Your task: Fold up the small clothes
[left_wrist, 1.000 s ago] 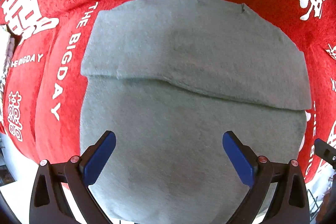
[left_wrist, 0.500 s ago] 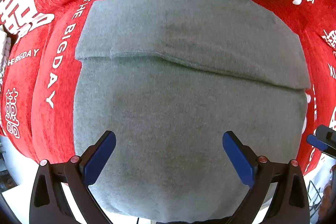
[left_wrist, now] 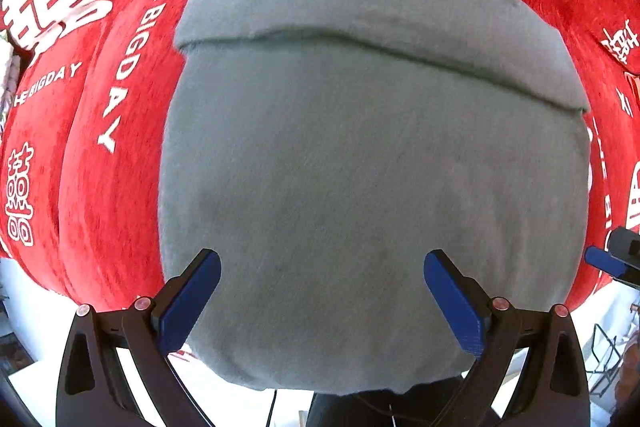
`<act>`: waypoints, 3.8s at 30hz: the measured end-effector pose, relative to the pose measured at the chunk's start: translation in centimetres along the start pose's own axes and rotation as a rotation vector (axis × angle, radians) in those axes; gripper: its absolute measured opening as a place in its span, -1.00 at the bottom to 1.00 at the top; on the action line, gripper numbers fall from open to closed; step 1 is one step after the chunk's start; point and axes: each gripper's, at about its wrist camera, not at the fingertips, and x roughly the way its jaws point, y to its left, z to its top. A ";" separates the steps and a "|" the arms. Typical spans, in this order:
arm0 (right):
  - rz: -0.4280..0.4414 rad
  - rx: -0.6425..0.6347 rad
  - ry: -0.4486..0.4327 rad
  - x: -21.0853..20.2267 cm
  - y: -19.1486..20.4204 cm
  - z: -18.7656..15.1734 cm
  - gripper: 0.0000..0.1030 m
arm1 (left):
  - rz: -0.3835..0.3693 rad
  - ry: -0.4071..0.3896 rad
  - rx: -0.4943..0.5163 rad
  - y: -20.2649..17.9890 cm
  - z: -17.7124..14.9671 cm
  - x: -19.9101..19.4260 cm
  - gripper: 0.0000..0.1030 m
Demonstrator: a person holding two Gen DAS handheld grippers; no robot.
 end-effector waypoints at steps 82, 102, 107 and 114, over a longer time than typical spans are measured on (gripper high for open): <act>-0.210 -0.335 0.027 2.2 4.2 6.7 0.03 | -0.031 -0.020 0.422 5.6 2.7 1.4 0.59; -0.261 -0.501 0.006 -0.3 7.0 5.4 -0.88 | -0.178 -0.011 0.245 9.5 6.0 -0.9 -0.86; -0.212 -0.491 -0.083 -5.1 7.8 6.4 -0.88 | -0.155 -0.103 0.116 11.9 8.0 -5.4 -0.86; -0.230 -0.578 -0.254 -10.0 12.2 10.4 -0.88 | -0.163 -0.291 0.095 10.3 12.7 -10.5 -0.86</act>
